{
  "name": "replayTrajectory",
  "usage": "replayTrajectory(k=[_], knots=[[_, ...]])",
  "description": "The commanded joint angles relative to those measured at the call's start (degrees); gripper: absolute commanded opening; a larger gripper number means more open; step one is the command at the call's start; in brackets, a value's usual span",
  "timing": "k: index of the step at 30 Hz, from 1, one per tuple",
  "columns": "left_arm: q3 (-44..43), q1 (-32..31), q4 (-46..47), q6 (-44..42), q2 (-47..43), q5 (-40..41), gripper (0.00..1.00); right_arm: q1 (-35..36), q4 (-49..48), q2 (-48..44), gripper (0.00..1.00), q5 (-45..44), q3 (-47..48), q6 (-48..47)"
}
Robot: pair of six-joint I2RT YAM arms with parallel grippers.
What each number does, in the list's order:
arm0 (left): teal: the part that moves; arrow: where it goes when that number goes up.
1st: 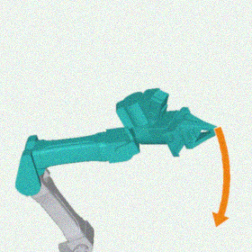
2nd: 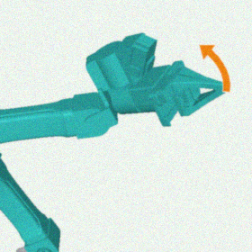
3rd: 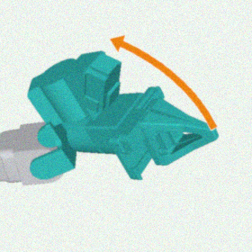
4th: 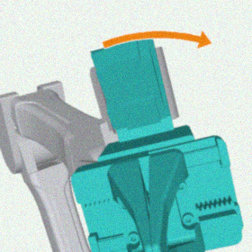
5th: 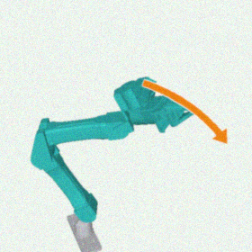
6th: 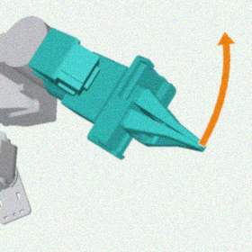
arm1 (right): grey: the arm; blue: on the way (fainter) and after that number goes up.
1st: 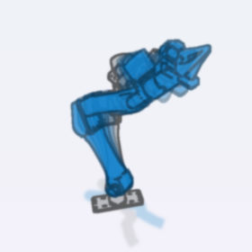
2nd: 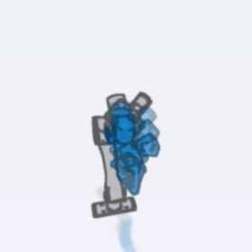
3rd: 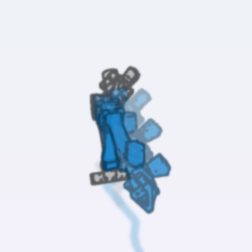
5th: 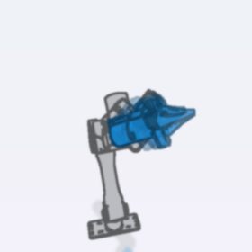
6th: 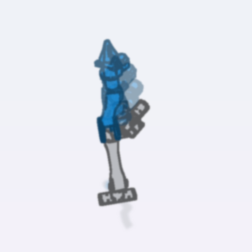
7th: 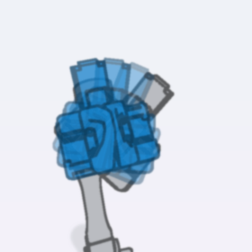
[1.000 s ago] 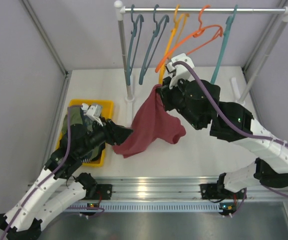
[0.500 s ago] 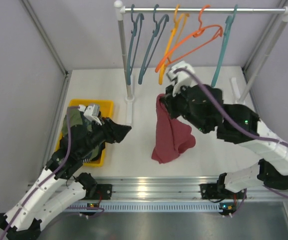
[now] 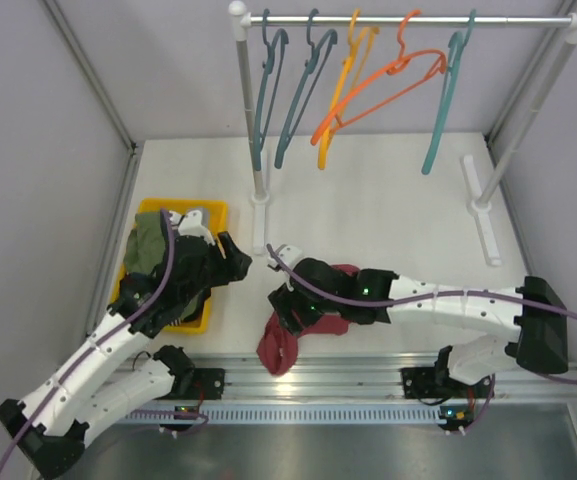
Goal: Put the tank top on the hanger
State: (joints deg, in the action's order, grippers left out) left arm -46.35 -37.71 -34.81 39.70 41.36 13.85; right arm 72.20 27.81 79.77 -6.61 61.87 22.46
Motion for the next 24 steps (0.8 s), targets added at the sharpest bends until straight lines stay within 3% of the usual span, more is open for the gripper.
replayTrajectory(k=[1,5,9,11,15,24], knots=[[0.91,-0.17,0.09,-0.59,4.76,-6.36,0.64,0.66,-4.62,-6.28,0.69,-5.66,-1.04,5.83],[1.52,-0.17,0.27,-3.3,8.38,-11.9,0.59,0.57,0.21,-11.2,0.68,-13.32,-3.41,11.81],[1.44,-0.78,-0.52,-6.56,10.66,-21.3,0.55,-3.55,5.32,-16.3,0.51,-17.03,-9.8,19.28],[1.61,-2.09,-2.19,-7.01,11.89,-22.37,0.55,-8.19,4.27,-20.33,0.49,-14.49,-13.6,21.22],[2.75,-12.35,-3.25,-2.01,13.73,-16.49,0.56,-15.24,2.25,-24.3,0.47,-10.18,-20.19,20.96],[7.67,-24.59,-3.08,10.65,17.69,-6.29,0.56,-24.39,-3.1,-23.08,0.47,-5.96,-24.24,20.96]])
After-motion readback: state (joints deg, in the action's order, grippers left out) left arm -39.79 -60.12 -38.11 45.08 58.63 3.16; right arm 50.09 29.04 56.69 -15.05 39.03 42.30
